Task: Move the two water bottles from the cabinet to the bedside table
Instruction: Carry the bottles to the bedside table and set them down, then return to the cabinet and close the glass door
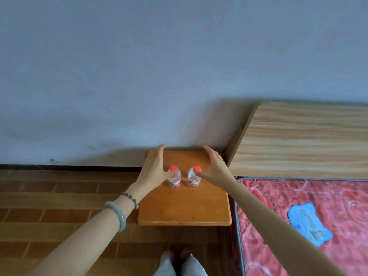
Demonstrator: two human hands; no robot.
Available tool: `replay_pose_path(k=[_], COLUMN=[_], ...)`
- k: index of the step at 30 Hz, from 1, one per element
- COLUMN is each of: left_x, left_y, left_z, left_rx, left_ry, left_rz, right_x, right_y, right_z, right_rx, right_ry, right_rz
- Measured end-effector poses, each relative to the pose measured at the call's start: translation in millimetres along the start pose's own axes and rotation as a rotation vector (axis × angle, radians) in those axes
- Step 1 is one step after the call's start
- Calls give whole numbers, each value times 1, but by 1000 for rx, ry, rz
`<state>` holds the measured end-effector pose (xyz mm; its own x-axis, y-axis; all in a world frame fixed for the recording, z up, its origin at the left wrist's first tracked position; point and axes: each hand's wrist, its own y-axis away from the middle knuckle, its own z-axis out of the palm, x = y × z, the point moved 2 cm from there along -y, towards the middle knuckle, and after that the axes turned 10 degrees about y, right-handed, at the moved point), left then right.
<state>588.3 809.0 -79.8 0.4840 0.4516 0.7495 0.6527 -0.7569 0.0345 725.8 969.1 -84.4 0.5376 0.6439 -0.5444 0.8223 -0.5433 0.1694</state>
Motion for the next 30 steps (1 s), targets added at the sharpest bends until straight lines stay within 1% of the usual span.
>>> replay_pose_path(k=[2, 4, 6, 7, 9, 11, 14, 17, 21, 25, 27, 30], left_x=[28, 50, 65, 70, 78, 84, 88, 84, 75, 65, 62, 61], left_y=[2, 5, 8, 11, 21, 35, 61, 95, 149, 207, 238, 290], left_z=[-29, -57, -81, -91, -108, -123, -147, -172, -195, -205, -207, -207], left_rx=[28, 70, 134, 169, 254, 320, 439, 524, 603, 669, 719, 810], left_ry=[-30, -134, -348, -457, -579, -641, -689, -723, -762, -749, -780, -757], left_rz=[77, 160, 260, 281, 260, 213, 136, 23, -186, -400, -512, -641], right_x=[-29, -56, -83, -96, -122, -147, -183, -221, -271, -316, -335, -362], right_y=[7, 13, 19, 21, 25, 29, 32, 33, 43, 70, 86, 117], right_z=[-33, -62, -86, -96, -109, -115, -113, -99, -73, -46, -30, -4], right_rx=[22, 67, 149, 198, 278, 323, 335, 299, 241, 198, 141, 71], right_ry=[85, 181, 344, 429, 541, 594, 620, 627, 584, 593, 572, 520], right_rz=[-83, -161, -252, -298, -378, -448, -552, -683, -868, -1085, -1199, -1348])
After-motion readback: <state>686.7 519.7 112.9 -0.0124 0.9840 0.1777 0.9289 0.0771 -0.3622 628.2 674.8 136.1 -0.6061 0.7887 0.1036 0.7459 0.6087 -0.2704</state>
